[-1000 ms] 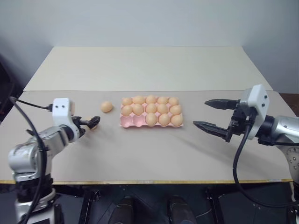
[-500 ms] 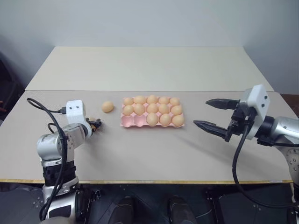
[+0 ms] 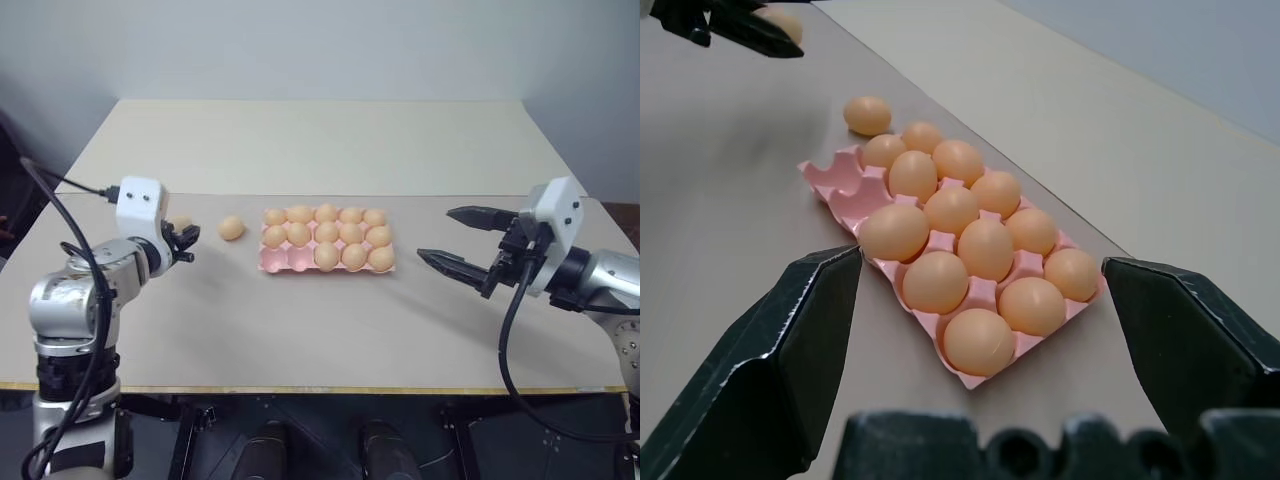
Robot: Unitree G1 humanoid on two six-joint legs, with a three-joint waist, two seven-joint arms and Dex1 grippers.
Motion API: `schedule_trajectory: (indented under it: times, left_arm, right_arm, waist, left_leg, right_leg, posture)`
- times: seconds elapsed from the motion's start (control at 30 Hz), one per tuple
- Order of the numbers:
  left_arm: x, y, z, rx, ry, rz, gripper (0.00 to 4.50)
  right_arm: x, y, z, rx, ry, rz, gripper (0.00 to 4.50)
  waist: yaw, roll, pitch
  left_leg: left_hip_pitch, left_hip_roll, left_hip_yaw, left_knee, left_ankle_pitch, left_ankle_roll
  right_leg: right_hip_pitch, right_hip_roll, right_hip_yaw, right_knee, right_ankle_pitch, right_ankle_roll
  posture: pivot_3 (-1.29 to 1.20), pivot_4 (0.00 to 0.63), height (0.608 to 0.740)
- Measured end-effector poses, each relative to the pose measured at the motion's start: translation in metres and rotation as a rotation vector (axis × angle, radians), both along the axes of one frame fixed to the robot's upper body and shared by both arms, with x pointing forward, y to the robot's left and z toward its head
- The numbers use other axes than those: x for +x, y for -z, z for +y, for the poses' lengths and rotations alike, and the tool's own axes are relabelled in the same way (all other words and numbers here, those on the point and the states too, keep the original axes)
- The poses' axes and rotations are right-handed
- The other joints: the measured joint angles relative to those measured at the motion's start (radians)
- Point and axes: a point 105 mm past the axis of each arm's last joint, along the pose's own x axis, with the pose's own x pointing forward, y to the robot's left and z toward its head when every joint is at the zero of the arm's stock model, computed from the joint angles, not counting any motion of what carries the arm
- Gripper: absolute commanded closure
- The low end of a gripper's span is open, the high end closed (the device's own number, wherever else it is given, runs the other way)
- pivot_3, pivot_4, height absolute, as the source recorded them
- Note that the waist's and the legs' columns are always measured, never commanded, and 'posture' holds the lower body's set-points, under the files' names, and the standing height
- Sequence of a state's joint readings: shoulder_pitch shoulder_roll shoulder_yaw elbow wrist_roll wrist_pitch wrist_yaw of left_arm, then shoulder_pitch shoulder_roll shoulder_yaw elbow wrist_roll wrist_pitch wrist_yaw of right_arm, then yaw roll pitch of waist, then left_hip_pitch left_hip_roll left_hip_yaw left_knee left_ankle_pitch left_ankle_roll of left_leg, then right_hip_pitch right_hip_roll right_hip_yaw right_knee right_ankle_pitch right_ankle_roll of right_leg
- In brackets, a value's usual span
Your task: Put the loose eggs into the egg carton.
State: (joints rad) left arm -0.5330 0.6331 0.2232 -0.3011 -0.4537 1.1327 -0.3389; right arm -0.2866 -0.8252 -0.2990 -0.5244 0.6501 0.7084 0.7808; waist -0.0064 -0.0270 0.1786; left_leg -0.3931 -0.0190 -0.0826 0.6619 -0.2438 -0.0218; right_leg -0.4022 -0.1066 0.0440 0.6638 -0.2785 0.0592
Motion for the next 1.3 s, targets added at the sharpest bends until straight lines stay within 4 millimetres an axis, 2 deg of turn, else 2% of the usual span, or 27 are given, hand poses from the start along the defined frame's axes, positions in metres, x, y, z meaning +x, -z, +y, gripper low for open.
schedule_trajectory:
  times: [0.1,0.27,0.43,0.57,0.67,0.7,0.73,0.83,0.97,1.07,1.13,1.2,1.3]
  left_arm:
    - [-0.003,0.004,-0.037,-0.004,0.215,0.003,2.67]
    - [0.004,0.011,-0.096,-0.036,0.456,0.002,2.67]
    - [0.020,0.020,-0.117,-0.021,0.528,0.033,2.67]
    - [0.017,0.029,-0.125,-0.018,0.611,0.069,1.50]
    - [0.015,0.029,-0.127,-0.012,0.639,0.076,0.50]
    - [0.015,0.028,-0.125,-0.005,0.639,0.076,0.16]
    - [0.015,0.027,-0.121,0.006,0.632,0.075,0.02]
    - [0.015,0.019,-0.110,0.029,0.611,0.054,0.02]
    - [0.014,-0.005,-0.085,0.052,0.557,-0.010,0.02]
    - [0.009,-0.027,-0.059,0.071,0.527,-0.081,0.02]
    - [-0.003,-0.038,-0.028,0.096,0.505,-0.128,0.02]
    - [-0.011,-0.041,-0.011,0.100,0.495,-0.161,0.02]
    - [-0.033,-0.035,0.020,0.114,0.514,-0.193,0.02]
  right_arm:
    - [0.000,0.000,0.001,0.001,0.006,-0.007,0.00]
    - [0.000,0.005,0.002,0.011,0.024,0.003,0.00]
    - [-0.003,0.008,0.003,0.012,0.041,-0.003,0.00]
    - [-0.002,0.010,0.002,0.025,0.061,-0.001,0.00]
    - [-0.002,0.009,0.003,0.025,0.070,-0.010,0.00]
    - [-0.002,0.008,0.003,0.026,0.071,-0.013,0.00]
    - [-0.003,0.008,0.004,0.028,0.071,-0.015,0.00]
    - [-0.002,0.008,0.003,0.036,0.080,-0.018,0.00]
    - [-0.001,0.007,0.004,0.043,0.078,-0.022,0.00]
    - [0.000,0.007,0.004,0.049,0.073,-0.027,0.00]
    - [0.001,0.008,0.002,0.051,0.063,-0.018,0.00]
    - [0.002,0.009,0.001,0.053,0.058,-0.011,0.00]
    - [0.003,0.006,0.001,0.052,0.032,-0.017,0.00]
  waist:
    - [-0.001,0.000,0.000]
    - [-0.004,0.000,0.000]
    - [-0.013,0.000,0.000]
    - [-0.015,0.000,0.000]
    - [-0.012,0.000,0.000]
    - [-0.013,0.000,0.000]
    - [-0.014,0.000,0.000]
    - [-0.014,0.000,0.000]
    - [-0.015,0.000,0.000]
    - [-0.018,0.000,0.000]
    - [-0.028,0.000,0.000]
    - [-0.029,0.000,0.000]
    - [-0.033,0.000,0.000]
  left_leg:
    - [0.000,0.000,0.000,0.000,0.000,0.000]
    - [-0.001,0.000,0.000,0.000,0.000,0.000]
    - [-0.001,0.000,0.000,0.000,0.000,0.000]
    - [-0.001,0.000,0.000,0.001,0.000,0.000]
    - [-0.001,0.000,0.000,0.001,0.000,0.000]
    - [-0.001,0.000,0.000,0.001,0.000,0.000]
    - [-0.001,0.000,0.000,0.001,0.000,0.000]
    - [-0.001,0.000,0.000,0.001,0.000,0.000]
    - [-0.001,0.000,0.000,0.001,0.000,0.000]
    - [-0.001,0.000,0.000,0.001,0.000,0.000]
    - [-0.001,0.001,0.000,0.000,0.000,0.000]
    - [-0.001,0.001,0.000,0.000,0.000,0.000]
    - [0.000,0.001,0.000,0.000,0.000,0.000]
  right_leg:
    - [0.000,0.000,0.000,-0.001,0.000,0.000]
    - [-0.001,0.000,0.000,0.000,0.000,0.000]
    - [-0.001,0.001,0.001,0.000,0.000,0.000]
    - [-0.001,0.001,0.001,0.000,0.000,0.000]
    - [-0.001,0.001,0.001,0.000,0.000,0.000]
    - [-0.001,0.001,0.001,0.000,0.000,0.000]
    - [-0.001,0.001,0.001,0.000,0.000,0.000]
    - [-0.001,0.001,0.001,0.000,0.000,0.000]
    - [-0.002,0.001,0.001,0.000,0.000,0.000]
    - [-0.002,0.001,0.001,0.000,0.000,0.000]
    - [-0.002,0.001,0.001,0.000,0.000,0.000]
    - [-0.002,0.001,0.001,0.000,0.000,0.000]
    - [-0.001,0.001,0.001,0.000,0.000,0.000]
  posture:
    - [0.00,0.150,0.740]
    - [0.00,0.150,0.740]
    - [0.00,0.150,0.740]
    - [0.00,0.150,0.740]
    - [0.00,0.150,0.740]
    - [0.00,0.150,0.740]
    - [0.00,0.150,0.740]
    - [0.00,0.150,0.740]
    - [0.00,0.150,0.740]
    - [0.00,0.150,0.740]
    - [0.00,0.150,0.740]
    - [0.00,0.150,0.740]
    - [0.00,0.150,0.740]
